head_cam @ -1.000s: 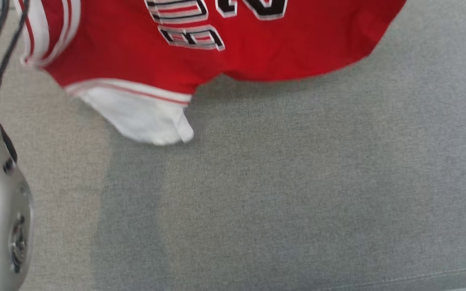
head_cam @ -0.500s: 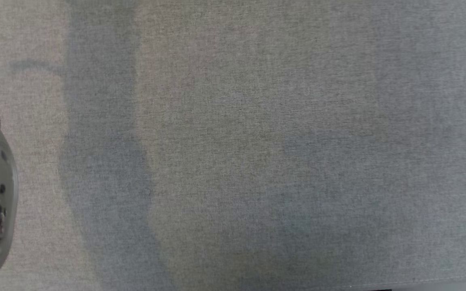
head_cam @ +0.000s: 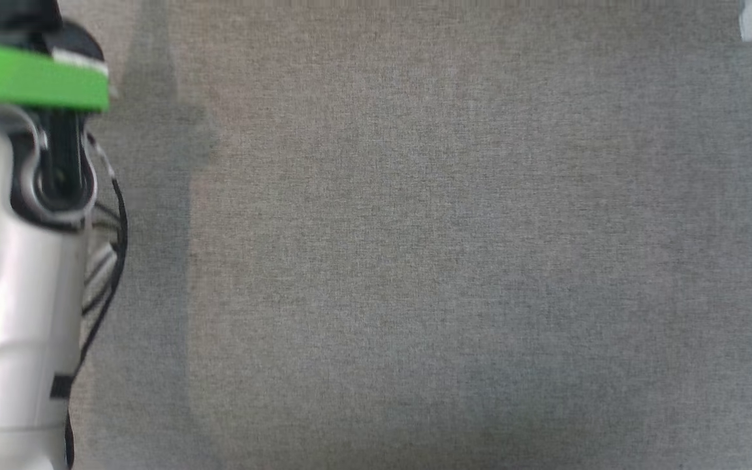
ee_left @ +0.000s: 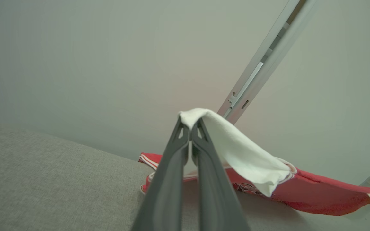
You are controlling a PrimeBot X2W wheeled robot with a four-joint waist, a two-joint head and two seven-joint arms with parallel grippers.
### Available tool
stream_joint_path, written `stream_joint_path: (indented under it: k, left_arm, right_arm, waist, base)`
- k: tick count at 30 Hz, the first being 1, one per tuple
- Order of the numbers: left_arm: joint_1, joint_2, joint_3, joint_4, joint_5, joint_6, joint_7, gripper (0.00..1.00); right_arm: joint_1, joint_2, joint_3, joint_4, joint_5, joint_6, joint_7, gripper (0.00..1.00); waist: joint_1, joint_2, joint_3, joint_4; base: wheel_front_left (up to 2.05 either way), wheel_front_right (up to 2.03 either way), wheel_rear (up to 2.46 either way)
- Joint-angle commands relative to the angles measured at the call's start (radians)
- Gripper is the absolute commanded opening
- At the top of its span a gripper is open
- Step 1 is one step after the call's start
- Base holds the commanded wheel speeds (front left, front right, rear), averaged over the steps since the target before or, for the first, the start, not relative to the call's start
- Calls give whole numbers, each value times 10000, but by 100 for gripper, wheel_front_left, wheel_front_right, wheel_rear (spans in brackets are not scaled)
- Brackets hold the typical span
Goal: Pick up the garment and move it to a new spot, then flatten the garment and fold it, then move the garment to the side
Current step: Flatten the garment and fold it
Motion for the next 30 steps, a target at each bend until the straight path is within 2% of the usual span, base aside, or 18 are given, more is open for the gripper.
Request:
stream_joint_path:
  k: [1, 4, 12, 23, 30]
  left_arm:
    - [682, 167, 86, -267, -129, -21, -33, 0]
    - [2269, 216, 307, -927, -256, -9, -36, 0]
    - [5416, -246, 677, -1870, -13, 271, -37, 0]
    - [7496, -1012, 1123, -2509, 793, 186, -37, 0]
    - [8736, -1231, 1057, -2992, 996, 431, -37, 0]
  right_arm:
    - [642, -80, -157, -192, 101, -17, -29, 0]
    - [1984, -42, -455, -683, 308, -19, -29, 0]
    - [4825, 394, -1174, -1714, 558, -20, -30, 0]
    - [7496, 1012, -1818, -2970, 518, -20, -29, 0]
    - [8769, 1059, -1835, -3250, 644, -19, -29, 0]
  waist:
    - [0, 0, -1068, -324]
    - [0, 0, -1526, -400]
    - [0, 0, -2492, -525]
    - [0, 0, -3455, -618]
    - [0, 0, -3813, -700]
  base:
    - [0, 0, 0]
    - [0, 0, 0]
    - [0, 0, 0]
    - [0, 0, 0]
    - [0, 0, 0]
